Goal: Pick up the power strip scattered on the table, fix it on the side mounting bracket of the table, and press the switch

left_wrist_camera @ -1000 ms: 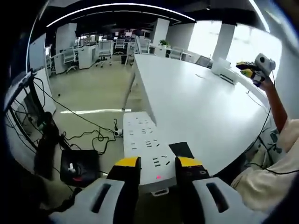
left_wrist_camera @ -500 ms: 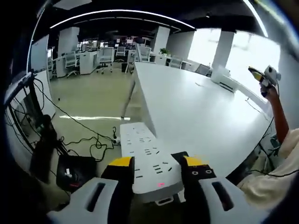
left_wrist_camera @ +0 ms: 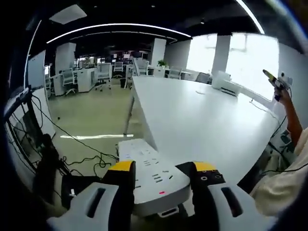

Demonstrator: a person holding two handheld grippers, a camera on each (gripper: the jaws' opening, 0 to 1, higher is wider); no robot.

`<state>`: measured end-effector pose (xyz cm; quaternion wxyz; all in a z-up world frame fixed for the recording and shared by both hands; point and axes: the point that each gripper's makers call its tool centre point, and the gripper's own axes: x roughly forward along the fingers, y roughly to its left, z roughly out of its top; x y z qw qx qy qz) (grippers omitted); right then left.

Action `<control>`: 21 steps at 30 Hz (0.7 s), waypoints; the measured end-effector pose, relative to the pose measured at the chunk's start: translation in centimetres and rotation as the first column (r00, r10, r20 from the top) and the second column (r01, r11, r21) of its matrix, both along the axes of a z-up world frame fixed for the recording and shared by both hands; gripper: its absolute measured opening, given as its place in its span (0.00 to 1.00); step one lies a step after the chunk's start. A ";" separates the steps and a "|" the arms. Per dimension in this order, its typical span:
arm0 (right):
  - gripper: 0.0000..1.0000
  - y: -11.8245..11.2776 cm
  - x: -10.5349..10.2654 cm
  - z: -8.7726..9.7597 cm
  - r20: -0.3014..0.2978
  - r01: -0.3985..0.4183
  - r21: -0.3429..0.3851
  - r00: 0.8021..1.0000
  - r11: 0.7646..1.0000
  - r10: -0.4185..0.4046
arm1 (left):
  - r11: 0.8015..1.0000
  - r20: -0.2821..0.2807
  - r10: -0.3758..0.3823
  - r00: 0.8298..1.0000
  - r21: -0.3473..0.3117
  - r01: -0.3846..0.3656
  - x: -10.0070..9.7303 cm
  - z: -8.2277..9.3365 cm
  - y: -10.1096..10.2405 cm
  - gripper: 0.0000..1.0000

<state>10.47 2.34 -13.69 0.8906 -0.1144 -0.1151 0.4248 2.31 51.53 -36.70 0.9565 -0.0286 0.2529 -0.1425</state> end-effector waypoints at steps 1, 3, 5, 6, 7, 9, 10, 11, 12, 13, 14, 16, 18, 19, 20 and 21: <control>0.12 -0.7 -0.1 0.1 0.004 0.019 0.006 1.000 1.000 -0.019 | 1.000 0.004 0.004 1.000 -0.001 -0.004 0.0 0.1 0.0 0.51; 0.12 -2.1 -0.2 0.5 0.015 0.051 0.025 0.999 0.998 -0.051 | 1.000 0.023 -0.005 1.000 0.000 0.005 0.3 0.5 -0.2 0.52; 0.12 -4.0 -0.4 1.0 0.023 0.093 0.053 0.995 0.994 -0.094 | 1.000 0.072 -0.008 0.997 -0.018 0.009 0.9 1.5 -0.5 0.55; 0.13 -4.8 -0.6 1.0 0.025 0.106 0.056 0.994 0.993 -0.107 | 0.999 0.113 -0.009 0.994 -0.040 0.014 1.2 2.5 -0.8 0.55; 0.13 -5.6 -0.8 0.9 0.027 0.122 0.056 0.992 0.991 -0.123 | 0.999 0.161 -0.016 0.987 -0.047 0.024 1.6 3.3 -1.0 0.56; 0.13 -6.9 -1.1 0.7 0.025 0.151 0.064 0.988 0.986 -0.153 | 0.995 0.205 -0.003 0.979 -0.095 0.022 2.0 4.5 -1.3 0.56; 0.13 -7.5 -1.2 0.5 0.020 0.166 0.070 0.986 0.984 -0.168 | 0.994 0.216 -0.005 0.976 -0.103 0.027 2.1 4.8 -1.4 0.56; 0.13 -7.9 -1.4 0.2 0.014 0.177 0.071 0.984 0.982 -0.179 | 0.995 0.223 -0.005 0.975 -0.096 0.027 2.2 5.0 -1.3 0.56; 0.13 -8.3 -1.5 -0.1 0.010 0.186 0.069 0.982 0.980 -0.188 | 0.996 0.249 0.003 0.969 -0.091 0.021 2.4 5.5 -1.3 0.56; 0.13 -8.6 -1.6 -0.4 0.005 0.194 0.068 0.981 0.979 -0.195 | 0.996 0.259 0.002 0.966 -0.083 0.021 2.6 5.7 -1.3 0.56; 0.14 -8.8 -1.7 -0.6 0.002 0.200 0.069 0.980 0.977 -0.201 | 0.996 0.274 0.010 0.962 -0.083 0.014 2.8 5.9 -1.3 0.56; 0.14 -9.4 -2.1 -1.0 -0.005 0.211 0.079 0.977 0.974 -0.211 | 0.997 0.352 0.025 0.936 -0.075 0.001 3.3 7.4 -1.5 0.57; 0.14 -10.1 -2.4 -1.3 -0.011 0.229 0.092 0.973 0.969 -0.229 | 0.995 0.406 0.035 0.913 -0.104 0.008 3.5 8.9 -2.2 0.58; 0.14 -10.4 -2.6 -1.4 -0.013 0.233 0.100 0.972 0.967 -0.233 | 0.994 0.436 0.042 0.899 -0.106 0.005 3.7 9.8 -2.4 0.59; 0.14 -10.8 -2.8 -1.6 -0.016 0.240 0.108 0.971 0.965 -0.240 | 0.993 0.463 0.061 0.884 -0.122 -0.004 3.8 10.8 -2.6 0.60; 0.14 -11.1 -2.8 -1.7 -0.018 0.252 0.114 0.968 0.961 -0.252 | 0.992 0.482 0.069 0.873 -0.128 -0.007 3.9 11.5 -2.8 0.60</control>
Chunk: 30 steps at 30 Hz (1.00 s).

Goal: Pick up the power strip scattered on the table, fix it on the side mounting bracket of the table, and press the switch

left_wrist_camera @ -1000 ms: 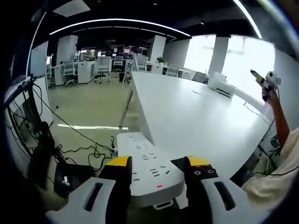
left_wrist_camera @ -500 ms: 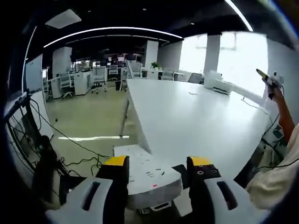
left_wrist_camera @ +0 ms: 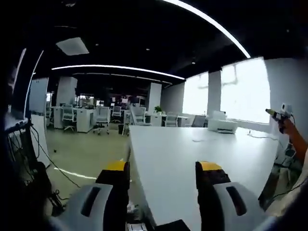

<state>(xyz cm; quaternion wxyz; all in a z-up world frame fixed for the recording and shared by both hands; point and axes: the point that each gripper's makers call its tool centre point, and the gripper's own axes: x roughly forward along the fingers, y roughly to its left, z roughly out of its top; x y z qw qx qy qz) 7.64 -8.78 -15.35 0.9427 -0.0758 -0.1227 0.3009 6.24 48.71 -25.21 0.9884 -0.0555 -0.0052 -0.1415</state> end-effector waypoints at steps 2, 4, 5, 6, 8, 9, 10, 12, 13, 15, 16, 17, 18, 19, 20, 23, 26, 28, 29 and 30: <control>0.14 -0.7 -0.2 -0.2 -0.002 0.013 0.007 1.000 1.000 -0.013 | 1.000 0.047 0.005 0.999 -0.018 -0.004 0.1 1.4 -0.3 0.61; 0.15 -1.1 -0.4 -0.3 -0.003 0.023 0.013 1.000 1.000 -0.023 | 0.999 0.063 -0.003 0.998 -0.034 0.005 0.1 2.1 -0.7 0.62; 0.15 -1.6 -0.5 -0.4 -0.003 0.033 0.017 0.999 0.999 -0.033 | 0.999 0.077 -0.002 0.997 -0.032 0.004 0.2 2.7 -0.9 0.62; 0.15 -2.1 -0.7 -0.5 -0.007 0.042 0.022 0.999 0.999 -0.042 | 1.000 0.088 0.001 0.996 -0.027 0.002 0.2 3.0 -1.1 0.62; 0.15 -2.8 -1.0 -0.7 -0.007 0.059 0.031 0.998 0.998 -0.059 | 1.000 0.087 -0.006 0.996 -0.024 0.008 0.4 3.2 -1.6 0.62; 0.15 -3.1 -1.1 -0.9 -0.010 0.067 0.034 0.998 0.997 -0.066 | 1.000 0.092 -0.005 0.996 -0.014 0.007 0.5 3.4 -1.8 0.62; 0.15 -3.4 -1.2 -1.1 -0.013 0.076 0.038 0.997 0.996 -0.076 | 1.000 0.101 -0.004 0.995 -0.006 0.004 0.5 3.6 -2.1 0.62; 0.15 -4.0 -1.4 -1.6 -0.022 0.093 0.051 0.995 0.994 -0.092 | 1.000 0.105 -0.019 0.994 -0.002 0.019 0.7 3.8 -2.7 0.62; 0.15 -4.1 -1.4 -1.8 -0.025 0.097 0.054 0.995 0.994 -0.096 | 1.000 0.105 -0.024 0.994 -0.002 0.025 0.8 3.9 -3.0 0.62; 0.16 -4.5 -1.6 -2.4 -0.037 0.106 0.052 0.994 0.993 -0.104 | 0.999 0.108 -0.035 0.994 0.013 0.034 1.0 4.0 -3.6 0.62; 0.16 -4.7 -1.6 -2.7 -0.043 0.113 0.054 0.993 0.992 -0.111 | 0.999 0.104 -0.040 0.994 0.015 0.039 1.2 4.0 -3.8 0.62; 0.16 -5.0 -1.7 -2.8 -0.045 0.117 0.055 0.992 0.992 -0.115 | 0.999 0.104 -0.046 0.993 0.014 0.045 1.3 4.1 -4.1 0.62; 0.16 -5.2 -1.8 -2.9 -0.047 0.123 0.059 0.992 0.991 -0.120 | 0.999 0.106 -0.053 0.993 0.012 0.052 1.3 4.2 -4.4 0.62; 0.16 -5.4 -1.9 -2.9 -0.048 0.127 0.063 0.991 0.990 -0.124 | 0.998 0.109 -0.060 0.992 0.013 0.059 1.4 4.3 -4.7 0.62; 0.16 -5.6 -2.0 -2.9 -0.048 0.131 0.065 0.991 0.989 -0.128 | 0.998 0.110 -0.066 0.992 0.018 0.064 1.4 4.4 -5.0 0.62; 0.16 -6.1 -2.2 -3.1 -0.050 0.144 0.065 0.989 0.987 -0.141 | 0.997 0.110 -0.078 0.991 0.024 0.076 1.7 4.5 -5.8 0.62; 0.16 -6.7 -2.3 -3.3 -0.052 0.156 0.070 0.987 0.985 -0.153 | 0.996 0.117 -0.087 0.989 0.025 0.085 1.9 4.6 -6.5 0.62; 0.16 -6.9 -2.4 -3.3 -0.053 0.165 0.072 0.985 0.984 -0.161 | 0.995 0.124 -0.095 0.988 0.018 0.094 2.0 4.8 -6.9 0.62; 0.16 -7.1 -2.5 -3.4 -0.054 0.168 0.074 0.985 0.983 -0.164 | 0.995 0.126 -0.098 0.987 0.015 0.097 2.1 4.9 -7.1 0.62; 0.17 -7.3 -2.6 -3.5 -0.054 0.172 0.074 0.984 0.982 -0.168 | 0.995 0.131 -0.105 0.986 0.016 0.103 2.1 5.0 -7.4 0.62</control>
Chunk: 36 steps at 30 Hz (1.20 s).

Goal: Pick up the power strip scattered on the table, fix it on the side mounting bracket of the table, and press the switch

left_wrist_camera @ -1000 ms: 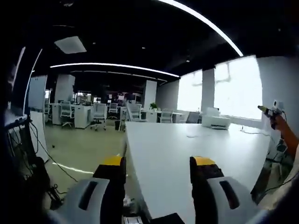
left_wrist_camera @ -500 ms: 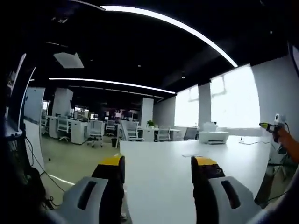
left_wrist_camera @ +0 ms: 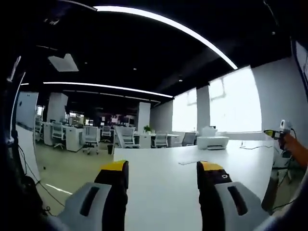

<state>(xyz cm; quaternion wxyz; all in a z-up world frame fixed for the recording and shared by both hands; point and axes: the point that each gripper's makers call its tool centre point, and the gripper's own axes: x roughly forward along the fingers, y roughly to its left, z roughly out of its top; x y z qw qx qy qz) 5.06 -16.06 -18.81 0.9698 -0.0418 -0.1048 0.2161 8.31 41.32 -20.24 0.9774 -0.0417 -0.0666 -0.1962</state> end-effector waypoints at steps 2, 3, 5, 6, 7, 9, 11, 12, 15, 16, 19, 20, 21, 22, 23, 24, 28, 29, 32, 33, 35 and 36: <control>0.17 -0.5 -0.1 -0.2 -0.002 0.013 -0.001 1.000 1.000 -0.013 | 1.000 -0.003 -0.003 1.000 0.005 0.003 0.2 0.1 -0.4 0.62; 0.17 -0.7 -0.2 -0.2 -0.004 0.016 0.001 1.000 1.000 -0.016 | 1.000 -0.002 0.000 1.000 0.010 0.000 0.2 0.1 -0.6 0.62; 0.17 -1.2 -0.2 -0.4 -0.007 0.026 -0.001 1.000 1.000 -0.026 | 1.000 0.005 -0.002 1.000 0.015 0.002 0.1 0.3 -1.0 0.62; 0.18 -1.4 -0.2 -0.5 -0.009 0.028 -0.002 1.000 1.000 -0.028 | 1.000 0.007 -0.004 1.000 0.015 0.004 0.0 0.4 -1.2 0.62; 0.18 -1.7 -0.1 -0.7 -0.016 0.032 -0.007 0.999 0.999 -0.032 | 1.000 0.013 0.001 1.000 0.014 -0.001 -0.2 0.6 -1.4 0.62; 0.19 -2.0 0.1 -0.9 -0.022 0.035 -0.006 0.999 0.999 -0.035 | 1.000 0.021 0.005 1.000 0.018 -0.005 -0.5 0.8 -1.7 0.62; 0.20 -2.3 0.3 -1.3 -0.030 0.038 -0.011 0.999 0.999 -0.038 | 1.000 0.029 0.023 0.999 0.020 -0.023 -0.9 0.9 -1.8 0.62; 0.21 -2.5 0.3 -1.5 -0.032 0.038 -0.011 0.999 0.999 -0.039 | 0.999 0.035 0.032 0.999 0.017 -0.033 -1.1 0.9 -1.8 0.62; 0.22 -2.9 0.6 -2.2 -0.047 0.042 -0.002 0.998 0.999 -0.042 | 0.998 0.048 0.058 0.997 0.006 -0.059 -1.7 0.6 -2.0 0.62; 0.23 -3.0 0.8 -2.6 -0.052 0.042 0.001 0.998 0.999 -0.042 | 0.997 0.049 0.073 0.996 0.007 -0.073 -1.7 0.4 -1.9 0.62; 0.24 -3.2 1.2 -3.6 -0.069 0.044 0.011 0.997 0.999 -0.043 | 0.996 0.052 0.088 0.995 0.009 -0.088 -1.9 -0.5 -2.2 0.62; 0.24 -3.3 1.3 -3.9 -0.075 0.045 0.010 0.996 0.999 -0.044 | 0.996 0.046 0.086 0.995 0.004 -0.086 -1.9 -0.9 -2.3 0.62; 0.25 -3.3 1.4 -4.1 -0.080 0.045 0.012 0.996 0.999 -0.044 | 0.997 0.037 0.081 0.996 0.001 -0.081 -1.9 -1.3 -2.5 0.62; 0.26 -3.3 1.5 -4.3 -0.083 0.044 0.014 0.996 0.999 -0.043 | 0.997 0.033 0.080 0.996 -0.002 -0.080 -1.8 -1.6 -2.7 0.62; 0.26 -3.3 1.5 -4.4 -0.084 0.042 0.016 0.996 0.999 -0.041 | 0.997 0.026 0.079 0.997 -0.001 -0.079 -1.7 -1.9 -2.8 0.62; 0.26 -3.4 1.5 -4.4 -0.084 0.041 0.018 0.996 0.999 -0.040 | 0.997 0.019 0.075 0.997 0.004 -0.076 -1.7 -2.2 -3.0 0.62; 0.27 -3.2 1.5 -4.4 -0.084 0.040 0.019 0.996 0.999 -0.038 | 0.997 0.007 0.070 0.998 0.010 -0.070 -1.5 -2.6 -3.3 0.62; 0.27 -3.2 1.5 -4.4 -0.084 0.042 0.020 0.996 0.999 -0.040 | 0.998 0.006 0.068 0.998 0.009 -0.068 -1.5 -2.6 -3.3 0.62; 0.27 -3.1 1.4 -4.3 -0.078 0.042 0.023 0.996 0.999 -0.040 | 0.997 0.009 0.073 0.997 0.013 -0.073 -1.4 -2.4 -3.1 0.62; 0.27 -3.1 1.4 -4.2 -0.078 0.043 0.022 0.996 0.999 -0.041 | 0.997 0.011 0.077 0.997 0.014 -0.078 -1.4 -2.3 -3.0 0.62; 0.27 -3.1 1.4 -4.1 -0.076 0.042 0.023 0.996 0.999 -0.040 | 0.997 0.013 0.080 0.997 0.010 -0.080 -1.4 -2.2 -2.8 0.62; 0.27 -3.0 1.4 -4.1 -0.077 0.041 0.024 0.996 0.999 -0.039 | 0.997 0.012 0.081 0.997 0.009 -0.081 -1.4 -2.2 -2.7 0.62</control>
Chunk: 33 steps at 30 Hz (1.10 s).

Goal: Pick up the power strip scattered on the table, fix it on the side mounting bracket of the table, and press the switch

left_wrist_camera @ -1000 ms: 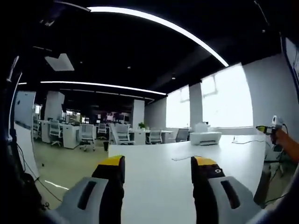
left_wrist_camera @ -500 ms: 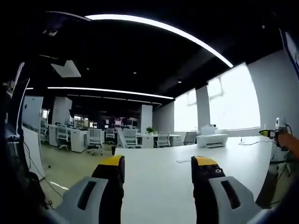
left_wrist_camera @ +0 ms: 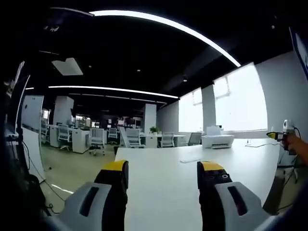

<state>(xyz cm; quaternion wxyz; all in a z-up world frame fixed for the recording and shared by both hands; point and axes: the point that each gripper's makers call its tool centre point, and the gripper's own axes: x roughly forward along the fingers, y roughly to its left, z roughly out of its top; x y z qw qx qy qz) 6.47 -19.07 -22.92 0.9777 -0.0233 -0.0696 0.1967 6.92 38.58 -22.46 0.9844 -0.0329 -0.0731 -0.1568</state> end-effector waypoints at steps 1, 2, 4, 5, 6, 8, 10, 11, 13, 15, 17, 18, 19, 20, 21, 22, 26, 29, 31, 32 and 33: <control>0.27 0.1 0.0 0.0 -0.001 -0.002 -0.003 1.000 1.000 0.002 | 1.000 -0.002 0.002 1.000 -0.001 -0.002 0.0 -0.1 0.1 0.62; 0.27 0.2 0.1 -0.1 -0.003 -0.003 -0.006 1.000 1.000 0.003 | 1.000 -0.004 0.003 1.000 -0.001 -0.003 0.1 -0.2 0.1 0.62; 0.27 0.4 0.1 -0.1 -0.004 -0.007 -0.006 1.000 1.000 0.007 | 1.000 -0.009 0.005 1.000 0.000 -0.005 0.2 -0.4 0.1 0.62; 0.27 0.5 0.2 0.0 -0.003 -0.008 -0.006 1.000 1.000 0.008 | 1.000 -0.011 0.006 1.000 0.000 -0.006 0.2 -0.5 0.1 0.62; 0.27 0.5 0.2 0.0 -0.004 -0.008 -0.007 1.000 1.000 0.008 | 1.000 -0.013 0.006 1.000 0.000 -0.006 0.2 -0.6 0.1 0.62; 0.27 0.6 0.3 0.1 -0.002 -0.009 -0.006 1.000 1.000 0.009 | 1.000 -0.016 0.004 1.000 0.001 -0.003 0.2 -0.7 0.1 0.62; 0.27 0.8 0.4 0.3 -0.002 -0.012 -0.008 1.000 1.000 0.012 | 1.000 -0.017 0.001 1.000 0.001 -0.001 0.2 -0.7 0.1 0.62; 0.27 0.9 0.5 0.3 0.000 -0.014 -0.011 1.000 1.000 0.014 | 1.000 -0.018 0.003 1.000 0.002 -0.003 0.2 -0.7 0.1 0.62; 0.27 1.1 0.5 0.5 0.002 -0.016 -0.012 1.000 1.000 0.016 | 1.000 -0.014 0.008 1.000 0.002 -0.008 0.2 -0.5 0.3 0.62; 0.27 1.1 0.6 0.5 0.004 -0.019 -0.010 1.000 1.000 0.019 | 1.000 -0.010 0.010 1.000 -0.003 -0.010 0.1 -0.3 0.5 0.62; 0.27 1.1 0.7 0.5 0.003 -0.019 -0.011 1.000 1.000 0.019 | 1.000 -0.011 0.011 1.000 -0.004 -0.011 0.1 -0.3 0.6 0.62; 0.27 1.1 0.7 0.5 0.002 -0.019 -0.012 1.000 1.000 0.019 | 1.000 -0.012 0.012 1.000 -0.005 -0.012 0.2 -0.3 0.6 0.62; 0.27 1.1 0.7 0.4 0.001 -0.020 -0.014 1.000 1.000 0.020 | 1.000 -0.014 0.012 1.000 -0.005 -0.012 0.2 -0.4 0.7 0.62; 0.27 1.1 0.7 0.4 0.001 -0.020 -0.012 1.000 1.000 0.020 | 1.000 -0.015 0.014 1.000 -0.005 -0.015 0.2 -0.4 0.7 0.62; 0.27 1.1 0.7 0.4 0.001 -0.019 -0.012 1.000 1.000 0.019 | 1.000 -0.014 0.016 1.000 -0.005 -0.016 0.2 -0.5 0.7 0.62; 0.27 1.0 0.7 0.4 0.000 -0.017 -0.012 1.000 1.000 0.017 | 1.000 -0.014 0.015 1.000 -0.008 -0.015 0.3 -0.5 0.7 0.62; 0.27 1.1 0.7 0.4 0.001 -0.016 -0.012 1.000 1.000 0.016 | 1.000 -0.016 0.015 1.000 -0.012 -0.015 0.4 -0.6 0.7 0.62; 0.27 1.1 0.7 0.4 0.001 -0.013 -0.012 1.000 1.000 0.013 | 1.000 -0.014 0.013 1.000 -0.020 -0.013 0.6 -0.6 0.8 0.62; 0.27 1.2 0.7 0.4 0.000 -0.014 -0.011 1.000 1.000 0.014 | 1.000 -0.014 0.010 1.000 -0.022 -0.010 0.8 -0.6 0.7 0.62; 0.27 1.2 0.8 0.3 -0.003 -0.013 -0.013 1.000 1.000 0.013 | 1.000 -0.016 0.008 1.000 -0.020 -0.008 0.9 -0.7 0.6 0.62; 0.27 1.2 0.8 0.2 -0.005 -0.012 -0.014 1.000 1.000 0.012 | 1.000 -0.018 0.006 1.000 -0.019 -0.006 1.0 -0.8 0.6 0.62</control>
